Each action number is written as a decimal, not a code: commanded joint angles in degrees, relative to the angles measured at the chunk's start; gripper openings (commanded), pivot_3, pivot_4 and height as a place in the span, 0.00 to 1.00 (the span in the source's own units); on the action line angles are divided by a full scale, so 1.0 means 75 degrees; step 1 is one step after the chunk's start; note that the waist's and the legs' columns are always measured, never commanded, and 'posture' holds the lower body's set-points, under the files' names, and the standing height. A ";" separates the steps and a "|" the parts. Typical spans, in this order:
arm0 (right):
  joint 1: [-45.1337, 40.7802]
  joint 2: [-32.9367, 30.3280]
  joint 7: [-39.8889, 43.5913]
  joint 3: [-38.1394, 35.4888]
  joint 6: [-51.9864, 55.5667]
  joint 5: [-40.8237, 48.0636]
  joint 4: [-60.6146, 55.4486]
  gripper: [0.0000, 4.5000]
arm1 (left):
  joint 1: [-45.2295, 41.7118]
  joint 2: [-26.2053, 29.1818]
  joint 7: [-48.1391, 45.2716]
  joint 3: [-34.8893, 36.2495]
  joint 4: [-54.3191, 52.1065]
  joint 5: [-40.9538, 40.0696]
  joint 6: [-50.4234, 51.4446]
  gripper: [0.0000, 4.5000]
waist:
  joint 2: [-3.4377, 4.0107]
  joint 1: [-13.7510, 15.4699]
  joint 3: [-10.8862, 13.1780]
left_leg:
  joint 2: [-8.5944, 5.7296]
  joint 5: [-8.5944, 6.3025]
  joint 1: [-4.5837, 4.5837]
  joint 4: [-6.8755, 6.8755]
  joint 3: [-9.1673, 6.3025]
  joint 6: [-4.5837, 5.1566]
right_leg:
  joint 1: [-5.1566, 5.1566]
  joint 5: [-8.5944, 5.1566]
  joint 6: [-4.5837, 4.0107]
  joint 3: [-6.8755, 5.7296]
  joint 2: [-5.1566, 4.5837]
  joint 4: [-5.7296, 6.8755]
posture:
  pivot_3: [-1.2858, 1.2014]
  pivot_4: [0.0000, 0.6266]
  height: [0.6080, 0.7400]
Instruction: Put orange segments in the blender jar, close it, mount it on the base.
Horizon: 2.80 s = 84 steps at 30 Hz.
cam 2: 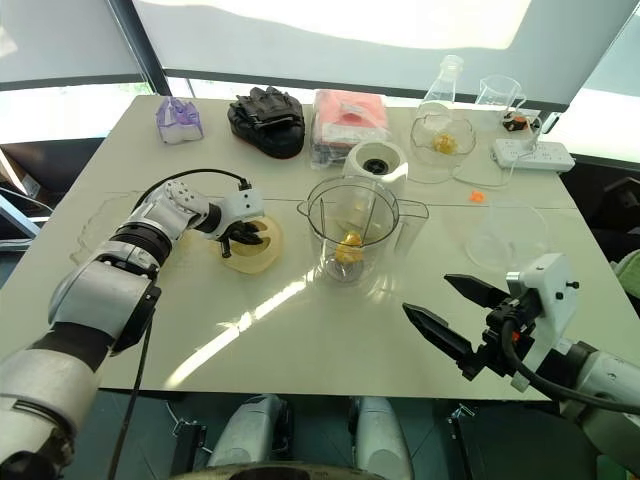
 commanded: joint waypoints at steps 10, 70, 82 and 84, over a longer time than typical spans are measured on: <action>-0.0715 0.0239 0.0349 0.0869 -0.0157 -0.1192 0.0559 1.00 | -0.3076 0.0858 -0.1949 0.1445 -0.0310 -0.1041 -0.0504 0.05 | -0.0017 0.0067 0.0011 | -0.0015 -0.0006 -0.0035 0.0008 0.0008 0.0011 | -0.0026 0.0000 0.0003 -0.0001 -0.0003 -0.0001 | 0.52 0.24 1.00; -0.4201 0.4280 -0.0918 0.4619 -0.3024 -0.7778 0.4556 1.00 | -0.3380 -0.2739 -0.4030 -0.2056 -0.0516 -0.3449 0.1018 0.05 | 0.0061 0.0193 -0.0031 | -0.0031 -0.0022 -0.0027 0.0018 -0.0001 0.0042 | -0.0023 -0.0011 0.0010 0.0018 0.0007 0.0008 | 0.52 0.24 1.00; -0.4985 0.4560 -0.0990 0.4514 -0.3819 -0.8400 0.5554 0.49 | -0.3164 -0.2219 -0.4030 -0.3756 -0.1102 -0.4511 0.0745 0.05 | 0.0067 0.0178 -0.0034 | -0.0031 -0.0022 -0.0020 0.0018 -0.0001 0.0042 | -0.0018 -0.0012 0.0010 0.0018 0.0009 0.0013 | 0.52 0.24 1.00; -0.5017 0.4590 -0.1028 0.4519 -0.3782 -0.8468 0.5472 0.25 | -0.3152 -0.2134 -0.4030 -0.4010 -0.1162 -0.4645 0.0623 0.05 | 0.0067 0.0194 -0.0035 | -0.0030 -0.0022 -0.0019 0.0018 -0.0002 0.0042 | -0.0018 -0.0012 0.0010 0.0020 0.0009 0.0014 | 0.52 0.24 1.00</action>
